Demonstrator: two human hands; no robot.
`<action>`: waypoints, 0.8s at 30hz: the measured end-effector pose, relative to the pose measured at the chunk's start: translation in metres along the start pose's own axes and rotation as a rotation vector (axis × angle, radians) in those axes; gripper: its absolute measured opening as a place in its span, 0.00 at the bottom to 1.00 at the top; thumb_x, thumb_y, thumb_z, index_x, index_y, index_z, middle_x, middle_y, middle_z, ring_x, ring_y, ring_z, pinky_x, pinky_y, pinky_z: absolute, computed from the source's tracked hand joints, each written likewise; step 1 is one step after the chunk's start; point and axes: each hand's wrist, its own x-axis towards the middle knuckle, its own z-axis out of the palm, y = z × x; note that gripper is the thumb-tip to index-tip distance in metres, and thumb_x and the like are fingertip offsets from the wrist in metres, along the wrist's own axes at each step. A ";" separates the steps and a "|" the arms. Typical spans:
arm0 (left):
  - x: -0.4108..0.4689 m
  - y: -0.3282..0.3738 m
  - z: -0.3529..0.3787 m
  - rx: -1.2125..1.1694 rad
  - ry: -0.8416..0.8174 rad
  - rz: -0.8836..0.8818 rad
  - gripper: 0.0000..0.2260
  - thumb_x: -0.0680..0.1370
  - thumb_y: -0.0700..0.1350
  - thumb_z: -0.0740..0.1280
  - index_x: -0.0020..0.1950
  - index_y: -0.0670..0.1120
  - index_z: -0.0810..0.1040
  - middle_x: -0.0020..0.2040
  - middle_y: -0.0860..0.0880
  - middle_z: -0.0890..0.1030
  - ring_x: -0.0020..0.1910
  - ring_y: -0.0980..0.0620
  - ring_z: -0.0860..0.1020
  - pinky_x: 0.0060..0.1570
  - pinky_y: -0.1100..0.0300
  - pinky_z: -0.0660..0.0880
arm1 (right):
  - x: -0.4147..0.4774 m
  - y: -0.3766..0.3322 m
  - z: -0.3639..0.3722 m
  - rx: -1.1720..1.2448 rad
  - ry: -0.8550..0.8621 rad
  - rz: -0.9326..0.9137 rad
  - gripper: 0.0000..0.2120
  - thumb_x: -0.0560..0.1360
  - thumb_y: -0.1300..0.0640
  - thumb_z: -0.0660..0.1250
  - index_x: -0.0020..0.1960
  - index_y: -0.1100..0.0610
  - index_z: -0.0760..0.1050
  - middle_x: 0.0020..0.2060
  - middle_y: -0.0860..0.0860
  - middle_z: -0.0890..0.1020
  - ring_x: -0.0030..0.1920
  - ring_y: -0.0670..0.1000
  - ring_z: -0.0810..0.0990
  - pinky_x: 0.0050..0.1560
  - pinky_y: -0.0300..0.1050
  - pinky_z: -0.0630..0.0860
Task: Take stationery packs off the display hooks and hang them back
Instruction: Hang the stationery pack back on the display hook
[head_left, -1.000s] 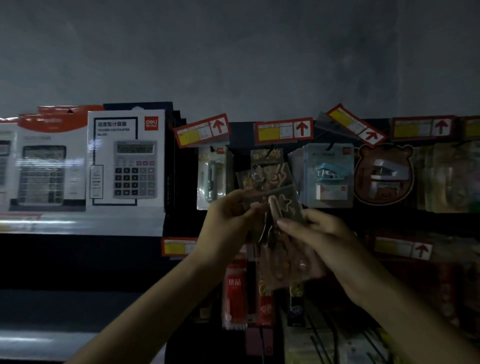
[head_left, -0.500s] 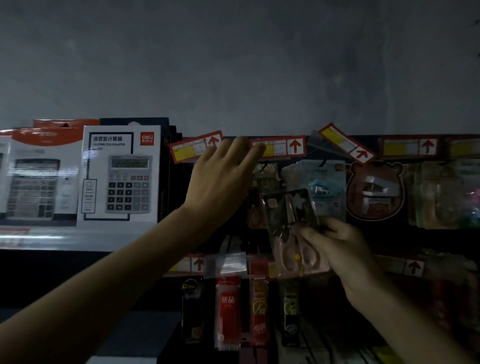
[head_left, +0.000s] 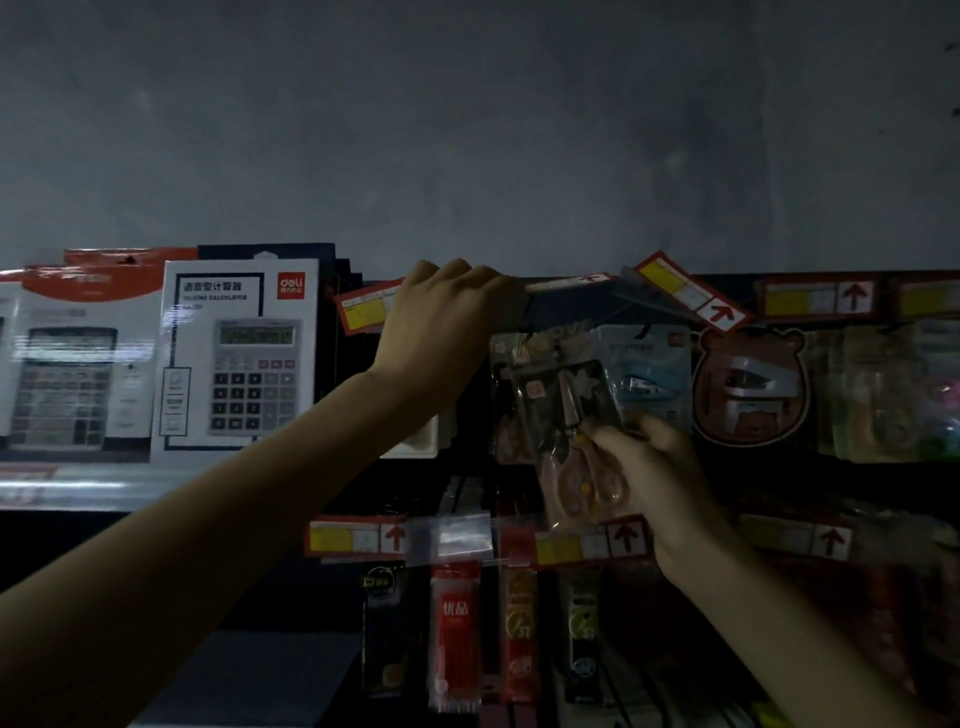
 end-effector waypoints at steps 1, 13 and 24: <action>0.003 -0.001 -0.002 -0.028 -0.004 -0.031 0.17 0.79 0.38 0.71 0.68 0.47 0.79 0.60 0.45 0.84 0.56 0.42 0.81 0.56 0.46 0.73 | 0.002 -0.001 0.002 0.000 0.003 -0.003 0.06 0.78 0.54 0.71 0.50 0.55 0.84 0.41 0.52 0.88 0.45 0.55 0.87 0.49 0.55 0.83; 0.016 -0.009 -0.004 -0.047 -0.023 -0.089 0.14 0.83 0.40 0.67 0.68 0.47 0.78 0.56 0.45 0.85 0.52 0.43 0.80 0.56 0.50 0.70 | 0.023 -0.005 0.028 0.082 -0.010 0.054 0.06 0.78 0.55 0.73 0.48 0.58 0.82 0.31 0.47 0.85 0.29 0.43 0.83 0.27 0.35 0.75; 0.010 -0.009 -0.005 -0.065 -0.043 -0.050 0.12 0.84 0.43 0.66 0.67 0.47 0.79 0.56 0.46 0.85 0.54 0.43 0.81 0.57 0.49 0.71 | 0.029 -0.001 0.035 0.033 -0.012 0.035 0.07 0.78 0.52 0.72 0.48 0.56 0.82 0.34 0.46 0.86 0.35 0.45 0.85 0.36 0.40 0.76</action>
